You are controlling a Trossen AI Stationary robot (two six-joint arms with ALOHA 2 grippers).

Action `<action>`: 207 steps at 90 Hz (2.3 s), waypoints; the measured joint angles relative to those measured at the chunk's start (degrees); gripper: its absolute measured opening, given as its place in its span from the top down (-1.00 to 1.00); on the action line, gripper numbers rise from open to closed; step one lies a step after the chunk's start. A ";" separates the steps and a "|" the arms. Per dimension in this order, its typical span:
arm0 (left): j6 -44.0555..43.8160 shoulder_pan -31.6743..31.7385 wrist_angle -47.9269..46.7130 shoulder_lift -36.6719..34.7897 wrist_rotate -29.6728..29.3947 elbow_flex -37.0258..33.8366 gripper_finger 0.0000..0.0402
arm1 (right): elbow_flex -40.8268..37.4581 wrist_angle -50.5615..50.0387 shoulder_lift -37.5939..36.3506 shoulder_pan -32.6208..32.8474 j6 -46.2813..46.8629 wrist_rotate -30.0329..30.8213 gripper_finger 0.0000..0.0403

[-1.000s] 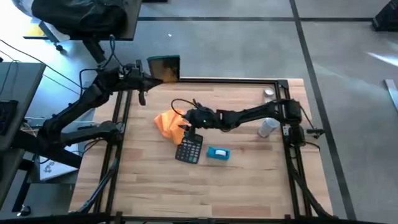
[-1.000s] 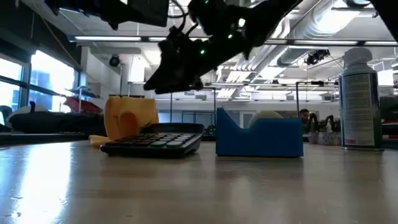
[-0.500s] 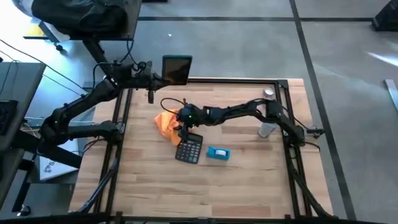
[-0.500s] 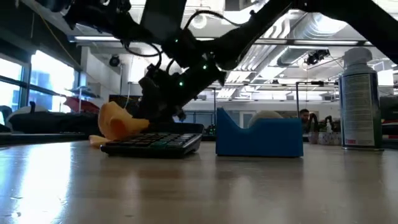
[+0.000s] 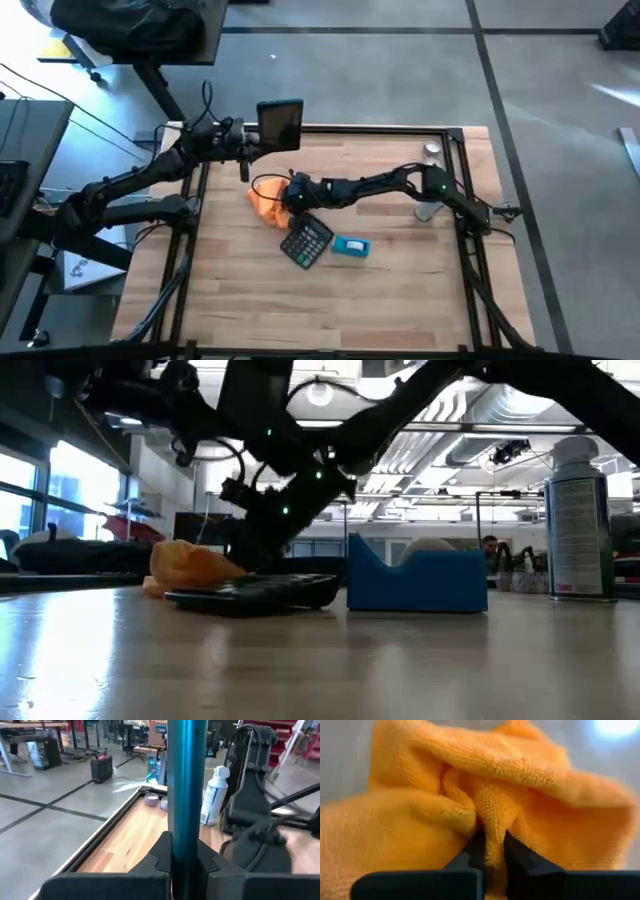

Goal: Apply microfiber cloth
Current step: Wipe the front of the cellphone with the microfiber cloth

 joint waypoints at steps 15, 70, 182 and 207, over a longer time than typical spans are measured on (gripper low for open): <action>-0.56 -0.57 0.38 -0.23 -0.25 -3.82 0.99 | 0.13 -1.99 -10.36 1.72 -8.20 5.97 0.99; -13.13 -15.44 23.40 0.10 -14.14 -12.24 0.99 | 0.24 8.72 -23.74 4.84 -41.63 40.56 1.00; -20.21 -25.66 31.97 -0.86 -21.13 -12.29 0.98 | 7.18 4.11 -16.05 11.62 -63.14 39.17 1.00; -17.52 -25.55 30.94 -5.70 -23.72 -12.18 0.97 | 6.99 2.70 -15.86 13.23 -66.51 55.46 1.00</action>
